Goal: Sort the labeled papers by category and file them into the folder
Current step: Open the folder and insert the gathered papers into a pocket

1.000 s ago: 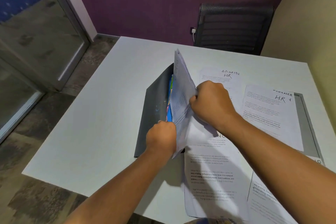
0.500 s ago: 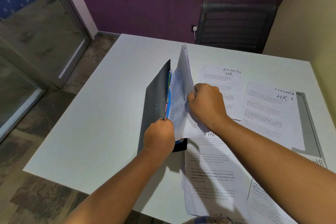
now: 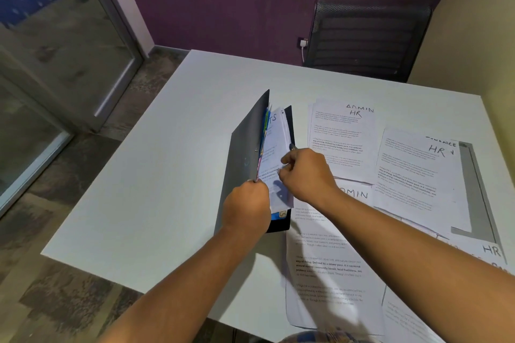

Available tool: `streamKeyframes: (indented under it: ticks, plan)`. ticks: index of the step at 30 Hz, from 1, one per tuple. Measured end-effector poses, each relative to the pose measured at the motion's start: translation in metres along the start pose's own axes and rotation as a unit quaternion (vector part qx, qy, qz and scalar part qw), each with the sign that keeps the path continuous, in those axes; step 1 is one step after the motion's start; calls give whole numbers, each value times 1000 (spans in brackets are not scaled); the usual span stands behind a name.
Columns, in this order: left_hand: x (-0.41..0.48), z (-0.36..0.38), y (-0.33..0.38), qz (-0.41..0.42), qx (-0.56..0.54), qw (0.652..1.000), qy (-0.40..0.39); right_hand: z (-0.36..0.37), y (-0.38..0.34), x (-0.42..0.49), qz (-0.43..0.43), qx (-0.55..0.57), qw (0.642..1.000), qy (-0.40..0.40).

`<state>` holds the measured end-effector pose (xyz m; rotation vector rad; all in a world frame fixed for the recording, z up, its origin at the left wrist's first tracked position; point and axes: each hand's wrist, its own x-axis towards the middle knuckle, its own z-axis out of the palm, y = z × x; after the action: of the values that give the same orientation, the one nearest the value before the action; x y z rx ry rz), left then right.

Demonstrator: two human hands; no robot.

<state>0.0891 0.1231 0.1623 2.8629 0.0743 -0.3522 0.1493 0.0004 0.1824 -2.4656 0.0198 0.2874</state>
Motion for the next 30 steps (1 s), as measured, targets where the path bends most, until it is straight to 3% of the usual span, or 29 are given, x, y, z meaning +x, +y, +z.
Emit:
streamKeyframes:
  ticks: [8, 17, 20, 24, 30]
  plan:
    - [-8, -7, -2, 1, 26, 1000, 4, -4, 17, 1, 2, -1, 996, 88]
    - [-28, 2, -10, 53, -2, 994, 91, -10, 10, 26, 39, -91, 994, 40]
    - [-32, -3, -15, 71, 3, 991, 116, -15, 4, 27, 15, -119, 993, -5]
    - [-39, -9, -20, 33, -6, 991, 132, -15, -8, 24, -37, -131, 989, -53]
    - [-49, -10, -40, -35, -51, 988, 142, -8, -36, 20, -69, -22, 997, 40]
